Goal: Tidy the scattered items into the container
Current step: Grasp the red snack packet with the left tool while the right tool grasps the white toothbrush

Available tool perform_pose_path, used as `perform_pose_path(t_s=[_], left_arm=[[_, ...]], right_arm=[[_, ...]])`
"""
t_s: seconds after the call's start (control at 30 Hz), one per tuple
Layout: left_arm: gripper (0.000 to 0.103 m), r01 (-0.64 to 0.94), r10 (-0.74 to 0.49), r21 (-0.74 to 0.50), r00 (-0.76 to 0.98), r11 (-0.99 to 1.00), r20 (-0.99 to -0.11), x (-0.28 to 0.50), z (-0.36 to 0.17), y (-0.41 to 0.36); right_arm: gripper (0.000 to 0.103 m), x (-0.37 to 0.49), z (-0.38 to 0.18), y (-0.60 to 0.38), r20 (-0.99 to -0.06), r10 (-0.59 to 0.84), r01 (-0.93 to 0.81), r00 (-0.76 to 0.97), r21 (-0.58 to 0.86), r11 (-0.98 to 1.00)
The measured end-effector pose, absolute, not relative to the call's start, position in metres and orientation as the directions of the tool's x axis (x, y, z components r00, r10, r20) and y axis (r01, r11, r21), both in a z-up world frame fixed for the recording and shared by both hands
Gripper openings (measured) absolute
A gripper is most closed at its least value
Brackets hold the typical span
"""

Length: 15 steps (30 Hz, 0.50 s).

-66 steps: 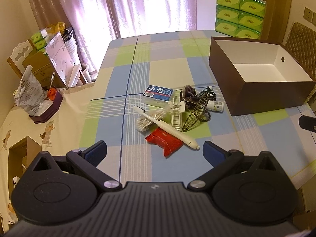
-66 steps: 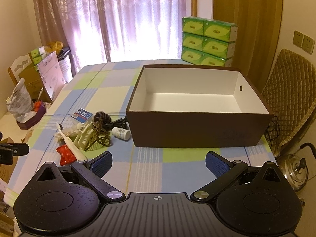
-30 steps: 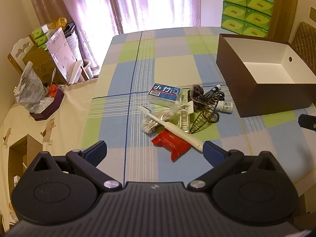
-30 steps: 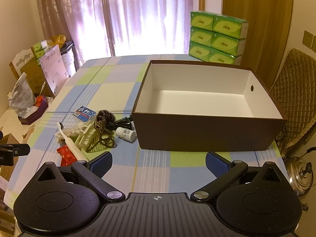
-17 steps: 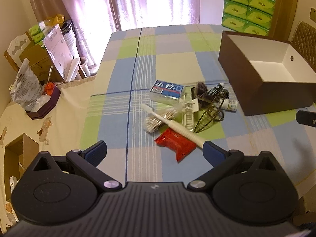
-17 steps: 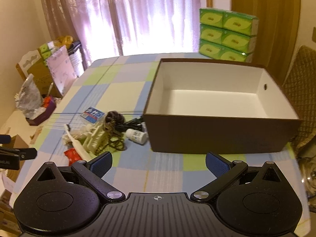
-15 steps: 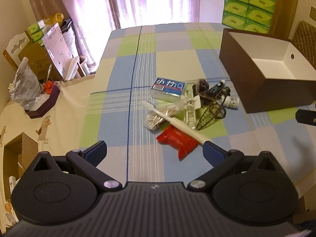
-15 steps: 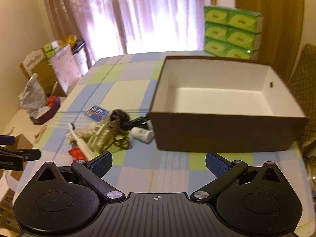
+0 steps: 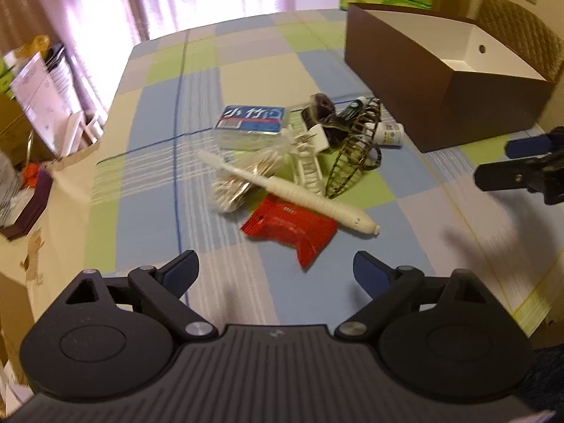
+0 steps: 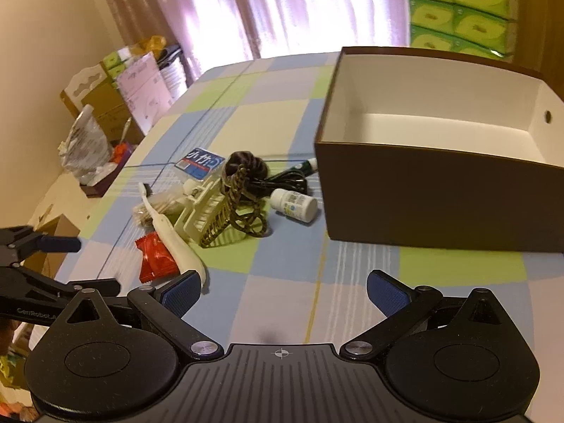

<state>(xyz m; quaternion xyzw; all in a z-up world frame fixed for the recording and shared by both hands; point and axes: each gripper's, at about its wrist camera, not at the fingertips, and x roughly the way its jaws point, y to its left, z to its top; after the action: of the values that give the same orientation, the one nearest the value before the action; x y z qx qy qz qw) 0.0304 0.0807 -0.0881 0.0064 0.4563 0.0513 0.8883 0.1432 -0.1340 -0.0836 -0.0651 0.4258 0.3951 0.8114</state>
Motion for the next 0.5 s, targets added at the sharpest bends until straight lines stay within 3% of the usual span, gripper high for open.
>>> perform_pose_path(t_s=[0.5], left_arm=[[0.089, 0.122, -0.02, 0.063, 0.583, 0.991, -0.812, 0.065, -0.122, 0.084]], right_arm=[[0.103, 0.165, -0.108, -0.119, -0.731, 0.625, -0.76, 0.275, 0.233, 0.607]])
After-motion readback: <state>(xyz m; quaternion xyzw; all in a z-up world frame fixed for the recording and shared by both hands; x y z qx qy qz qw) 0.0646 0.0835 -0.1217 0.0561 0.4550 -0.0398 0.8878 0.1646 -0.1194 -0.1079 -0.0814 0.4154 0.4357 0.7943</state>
